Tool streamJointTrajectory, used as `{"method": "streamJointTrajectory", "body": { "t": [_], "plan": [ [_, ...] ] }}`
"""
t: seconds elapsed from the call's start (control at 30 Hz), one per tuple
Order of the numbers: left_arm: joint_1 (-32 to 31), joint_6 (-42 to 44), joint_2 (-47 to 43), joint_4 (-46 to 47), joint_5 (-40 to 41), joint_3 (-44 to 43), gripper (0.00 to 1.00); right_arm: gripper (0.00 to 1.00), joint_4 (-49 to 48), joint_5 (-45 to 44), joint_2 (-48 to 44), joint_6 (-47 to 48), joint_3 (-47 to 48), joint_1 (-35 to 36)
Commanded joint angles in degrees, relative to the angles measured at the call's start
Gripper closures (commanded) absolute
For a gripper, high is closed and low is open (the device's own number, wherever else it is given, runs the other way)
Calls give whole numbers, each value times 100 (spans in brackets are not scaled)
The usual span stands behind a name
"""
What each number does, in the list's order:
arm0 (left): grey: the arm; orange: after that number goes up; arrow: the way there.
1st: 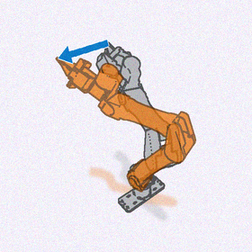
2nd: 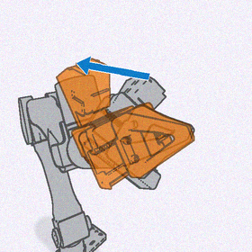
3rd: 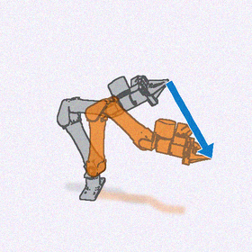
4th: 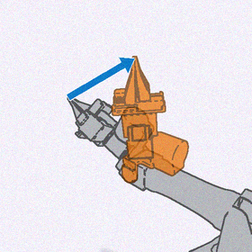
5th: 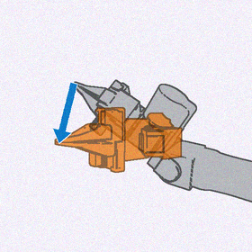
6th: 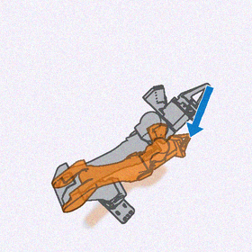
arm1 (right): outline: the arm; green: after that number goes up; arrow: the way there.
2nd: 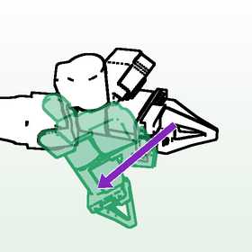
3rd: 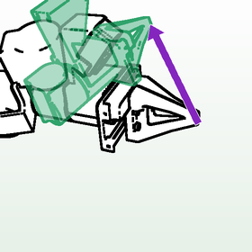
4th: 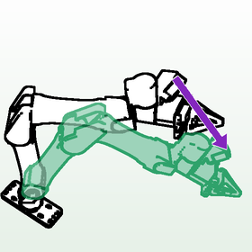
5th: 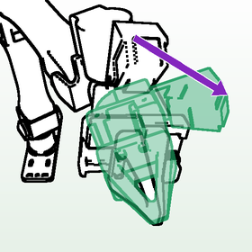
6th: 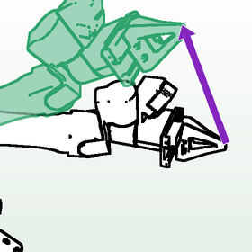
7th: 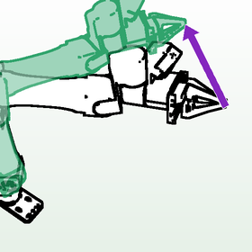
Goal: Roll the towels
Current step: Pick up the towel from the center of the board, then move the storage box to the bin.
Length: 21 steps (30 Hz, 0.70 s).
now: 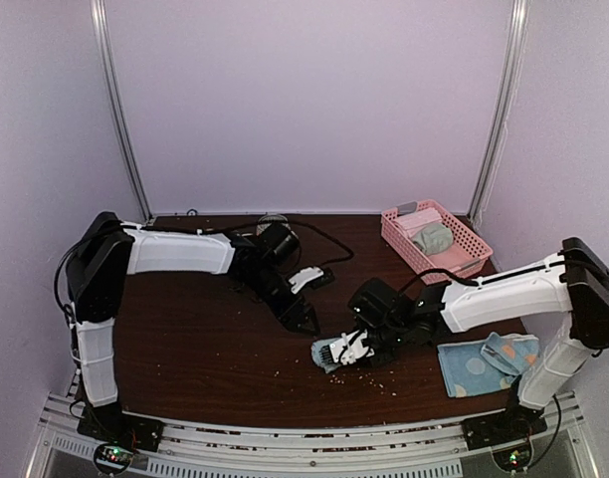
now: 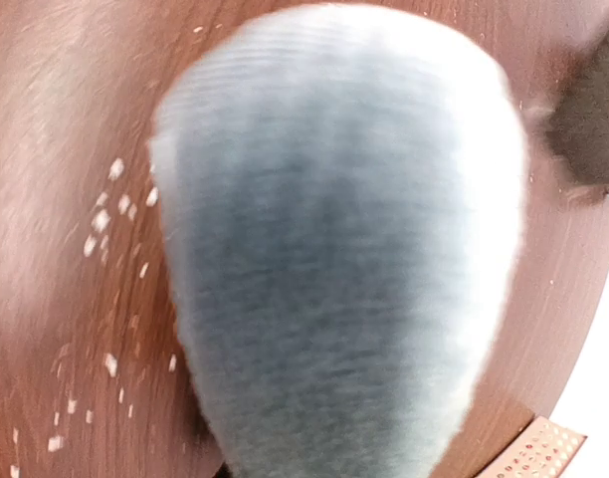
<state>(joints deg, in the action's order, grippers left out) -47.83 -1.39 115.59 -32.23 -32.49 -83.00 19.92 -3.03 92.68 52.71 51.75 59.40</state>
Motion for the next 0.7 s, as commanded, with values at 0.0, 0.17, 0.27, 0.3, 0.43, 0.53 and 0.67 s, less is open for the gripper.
{"method": "streamJointTrajectory", "body": {
  "t": [0.0, 0.17, 0.27, 0.3, 0.43, 0.53, 0.67],
  "plan": [
    [387, 197, -599, -54, 1225, -247, 35, 100, 1021, -34, -514, 476, 253, -359],
    [555, 199, -1083, 508, 1587, 148, 35, 100, 1798, 48, -788, 1163, 788, -1267],
    [562, 238, -1230, 602, 1578, 260, 36, 100, 1959, -123, -832, 1658, 1065, -1939],
    [560, 244, -1266, 622, 1560, 285, 36, 100, 1967, -191, -809, 1795, 1145, -2174],
    [564, 253, -1364, 665, 1513, 424, 36, 100, 1991, -280, -575, 2180, 1684, -3045],
    [560, 248, -1409, 665, 1460, 500, 37, 100, 1990, -191, -286, 2320, 2246, -3634],
    [565, 265, -1449, 673, 1422, 522, 37, 100, 1885, -109, 117, 2430, 2881, -4224]
  ]
}}
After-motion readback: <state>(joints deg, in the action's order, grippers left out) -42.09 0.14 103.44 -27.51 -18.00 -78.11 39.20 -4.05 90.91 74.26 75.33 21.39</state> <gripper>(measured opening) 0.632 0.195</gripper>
